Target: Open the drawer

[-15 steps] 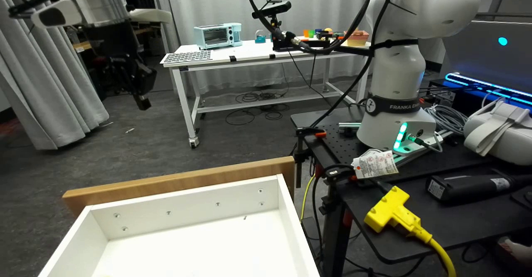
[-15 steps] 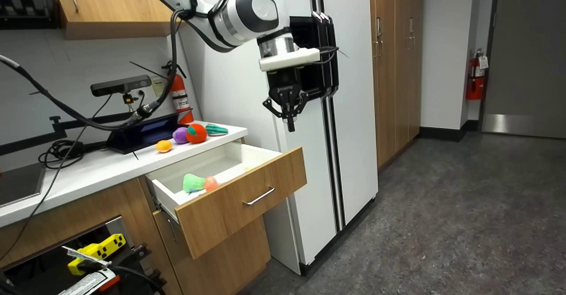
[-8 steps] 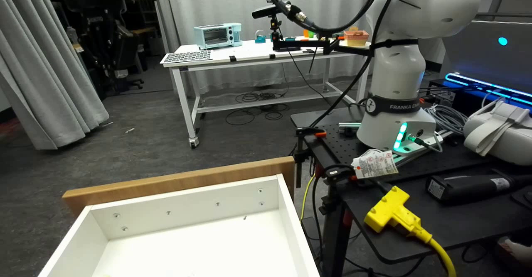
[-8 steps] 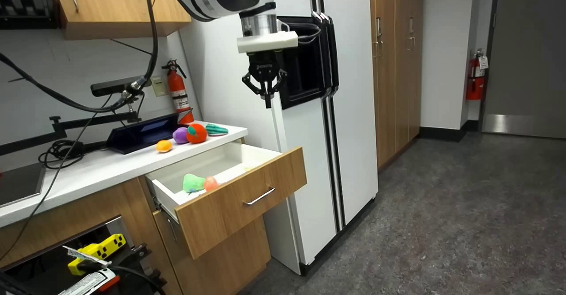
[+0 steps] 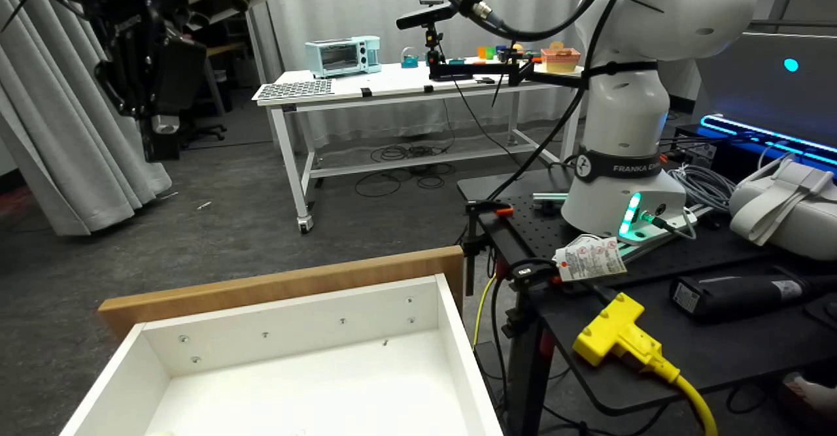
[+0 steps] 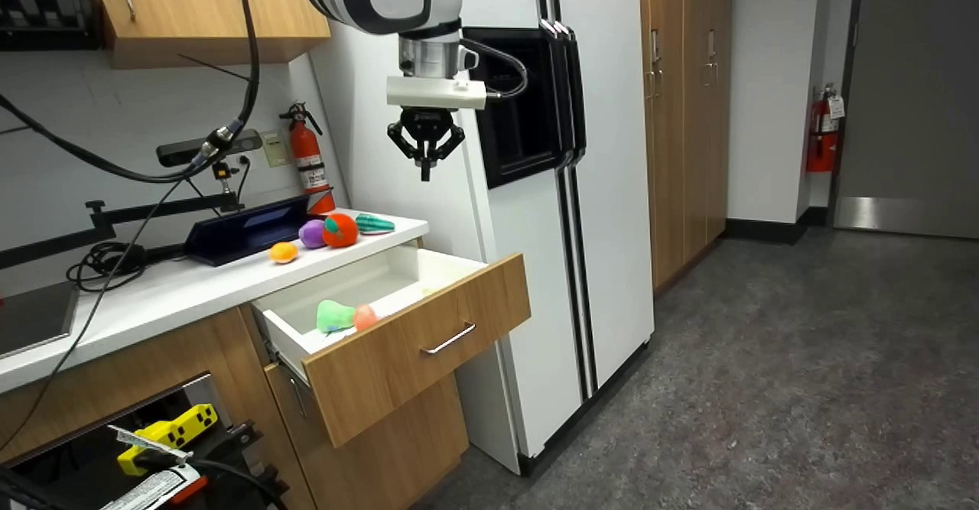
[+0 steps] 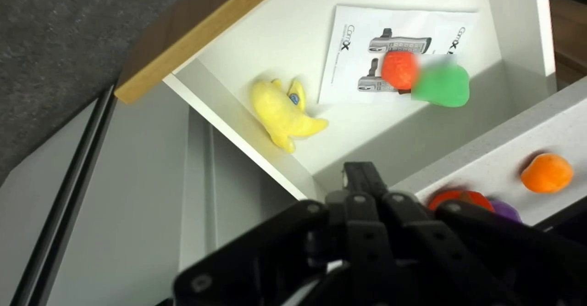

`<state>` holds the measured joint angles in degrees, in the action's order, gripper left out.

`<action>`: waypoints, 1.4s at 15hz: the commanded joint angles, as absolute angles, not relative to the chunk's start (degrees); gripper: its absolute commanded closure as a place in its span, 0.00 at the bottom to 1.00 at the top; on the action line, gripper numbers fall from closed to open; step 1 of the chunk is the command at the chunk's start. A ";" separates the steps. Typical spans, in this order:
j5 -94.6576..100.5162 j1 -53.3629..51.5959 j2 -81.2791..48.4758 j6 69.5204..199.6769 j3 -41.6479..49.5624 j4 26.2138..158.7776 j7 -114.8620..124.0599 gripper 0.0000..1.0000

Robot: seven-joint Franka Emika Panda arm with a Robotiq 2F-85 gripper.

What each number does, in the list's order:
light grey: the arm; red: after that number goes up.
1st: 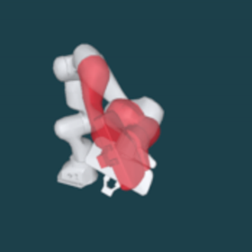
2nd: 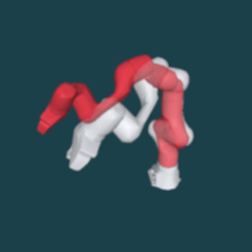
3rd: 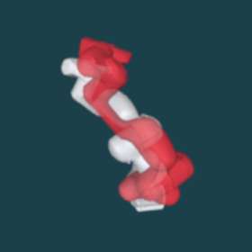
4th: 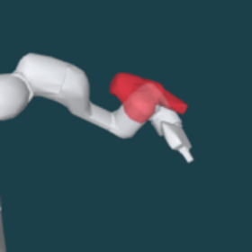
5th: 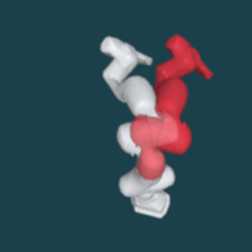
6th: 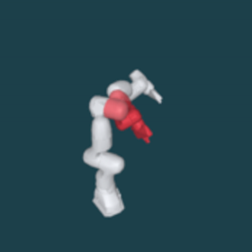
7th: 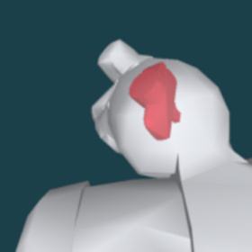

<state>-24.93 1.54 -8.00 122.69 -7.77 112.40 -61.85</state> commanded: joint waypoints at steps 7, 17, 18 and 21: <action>-30.04 1.07 -6.02 123.11 -7.28 114.74 -67.35 0.30; -31.92 1.09 -6.00 122.84 -7.31 114.80 -67.21 0.00; -29.51 0.79 -7.99 122.51 -7.00 112.84 -65.33 0.00; -29.87 0.79 -7.99 122.51 -7.00 112.86 -65.33 0.00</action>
